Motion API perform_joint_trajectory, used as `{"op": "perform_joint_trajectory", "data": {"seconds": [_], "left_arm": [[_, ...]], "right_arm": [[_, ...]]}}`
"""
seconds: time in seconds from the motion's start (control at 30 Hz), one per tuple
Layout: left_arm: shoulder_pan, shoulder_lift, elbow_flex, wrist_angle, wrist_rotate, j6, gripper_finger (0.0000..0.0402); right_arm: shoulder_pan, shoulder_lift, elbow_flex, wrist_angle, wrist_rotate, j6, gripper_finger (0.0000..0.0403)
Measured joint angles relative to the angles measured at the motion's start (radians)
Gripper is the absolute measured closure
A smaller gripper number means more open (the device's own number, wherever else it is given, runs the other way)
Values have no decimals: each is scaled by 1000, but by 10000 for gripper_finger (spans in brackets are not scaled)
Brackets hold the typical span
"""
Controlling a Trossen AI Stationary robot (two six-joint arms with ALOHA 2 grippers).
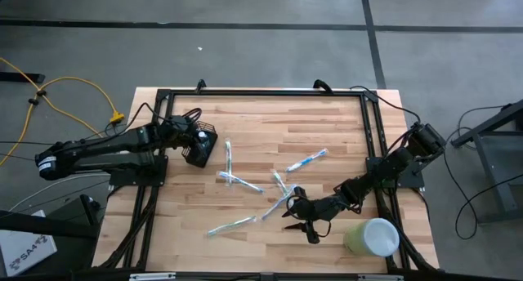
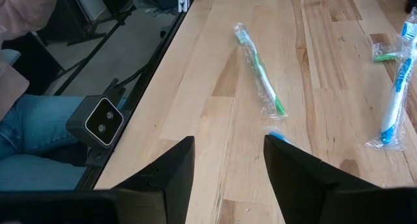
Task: Pick & Place toothbrushing station
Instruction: Put the blue mouthwash into the black wire organizer
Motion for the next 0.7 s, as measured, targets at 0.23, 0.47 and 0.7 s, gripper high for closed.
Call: {"op": "perform_joint_trajectory", "data": {"seconds": [0.23, 0.47, 0.7], "left_arm": [[0, 0, 0, 0, 3, 0, 272], [0, -3, 0, 0, 2, 1, 272], [0, -40, 0, -8, 2, 17, 272]], "right_arm": [[0, 0, 0, 0, 0, 0, 228], [0, 0, 0, 0, 0, 0, 228], [0, 0, 0, 0, 0, 0, 228]]}}
